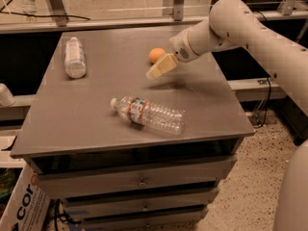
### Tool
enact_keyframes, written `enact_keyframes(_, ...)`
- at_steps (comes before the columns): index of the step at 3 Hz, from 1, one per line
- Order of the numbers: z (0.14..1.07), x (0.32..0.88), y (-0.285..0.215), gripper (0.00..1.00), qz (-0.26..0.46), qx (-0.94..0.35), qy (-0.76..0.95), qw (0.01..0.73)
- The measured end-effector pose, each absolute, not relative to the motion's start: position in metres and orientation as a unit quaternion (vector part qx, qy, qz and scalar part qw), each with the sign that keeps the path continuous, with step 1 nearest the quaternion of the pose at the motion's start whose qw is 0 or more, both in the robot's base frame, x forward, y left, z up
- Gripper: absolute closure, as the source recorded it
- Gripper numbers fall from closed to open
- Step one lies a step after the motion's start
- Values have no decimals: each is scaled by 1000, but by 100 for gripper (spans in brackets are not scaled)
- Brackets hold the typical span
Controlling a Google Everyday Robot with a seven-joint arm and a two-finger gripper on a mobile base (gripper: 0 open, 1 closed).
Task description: Move orange near blue plastic bottle
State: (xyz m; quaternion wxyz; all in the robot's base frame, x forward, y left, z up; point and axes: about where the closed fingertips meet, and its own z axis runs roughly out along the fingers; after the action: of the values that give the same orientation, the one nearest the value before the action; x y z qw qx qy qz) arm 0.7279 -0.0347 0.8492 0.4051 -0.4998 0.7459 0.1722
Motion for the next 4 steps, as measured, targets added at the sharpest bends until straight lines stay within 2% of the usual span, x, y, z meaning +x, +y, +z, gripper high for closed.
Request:
enact_keyframes(2,835,757,-30,0,194,-476,752,412)
enact_keyframes(3,835,762,-26,18,201,-472,750,418)
enact_keyframes(4,836,763,-31,41,204,-467,749,422)
